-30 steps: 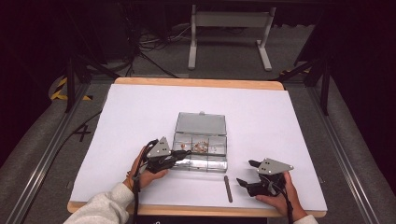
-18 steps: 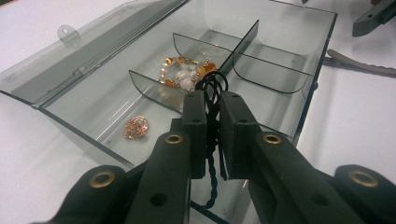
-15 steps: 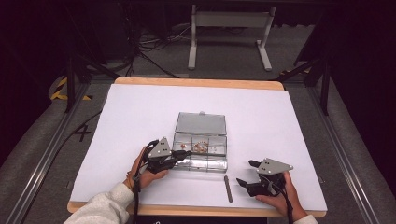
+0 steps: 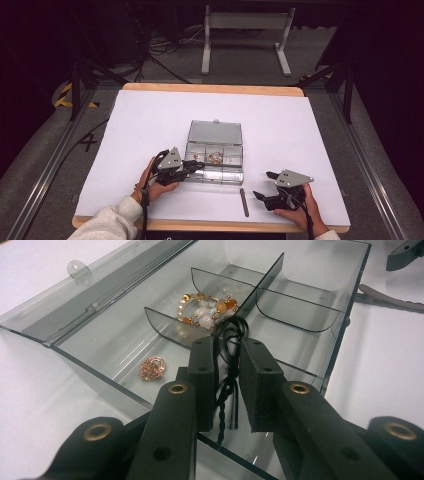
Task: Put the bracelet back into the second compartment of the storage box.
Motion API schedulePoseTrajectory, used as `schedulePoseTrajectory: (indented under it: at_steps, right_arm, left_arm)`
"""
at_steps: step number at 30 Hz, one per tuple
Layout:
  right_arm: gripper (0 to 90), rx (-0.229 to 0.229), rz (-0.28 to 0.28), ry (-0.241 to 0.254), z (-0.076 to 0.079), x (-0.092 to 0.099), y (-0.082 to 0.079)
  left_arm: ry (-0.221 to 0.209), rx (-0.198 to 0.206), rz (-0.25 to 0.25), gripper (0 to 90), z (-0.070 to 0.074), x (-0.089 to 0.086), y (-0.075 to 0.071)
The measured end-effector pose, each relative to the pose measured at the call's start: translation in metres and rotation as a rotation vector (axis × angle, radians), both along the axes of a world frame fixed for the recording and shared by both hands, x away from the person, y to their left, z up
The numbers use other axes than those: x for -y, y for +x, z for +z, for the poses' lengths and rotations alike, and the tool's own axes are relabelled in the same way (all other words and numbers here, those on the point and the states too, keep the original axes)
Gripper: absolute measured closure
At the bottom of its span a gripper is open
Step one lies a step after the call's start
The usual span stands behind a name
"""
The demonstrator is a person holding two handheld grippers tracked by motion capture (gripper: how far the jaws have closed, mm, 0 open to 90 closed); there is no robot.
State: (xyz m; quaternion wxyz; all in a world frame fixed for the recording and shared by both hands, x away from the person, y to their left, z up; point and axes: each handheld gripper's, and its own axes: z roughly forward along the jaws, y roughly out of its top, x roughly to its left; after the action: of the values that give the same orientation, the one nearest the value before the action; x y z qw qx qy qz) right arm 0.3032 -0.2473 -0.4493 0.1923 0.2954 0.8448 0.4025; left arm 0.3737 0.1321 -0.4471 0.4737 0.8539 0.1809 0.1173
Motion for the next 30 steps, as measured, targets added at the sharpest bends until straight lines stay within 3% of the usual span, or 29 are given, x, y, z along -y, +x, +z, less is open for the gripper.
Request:
schedulePoseTrajectory:
  at_steps: [10, 30]
  right_arm:
    - [20.0, 0.001, 0.001, -0.002, 0.000, 0.000, 0.000]
    - [20.2, -0.003, -0.012, 0.001, 0.000, 0.001, 0.001]
  left_arm:
    - [0.002, 0.009, 0.002, 74.2, 0.001, -0.002, 0.000]
    - [0.010, 0.076, -0.025, 69.5, 0.011, -0.007, -0.008]
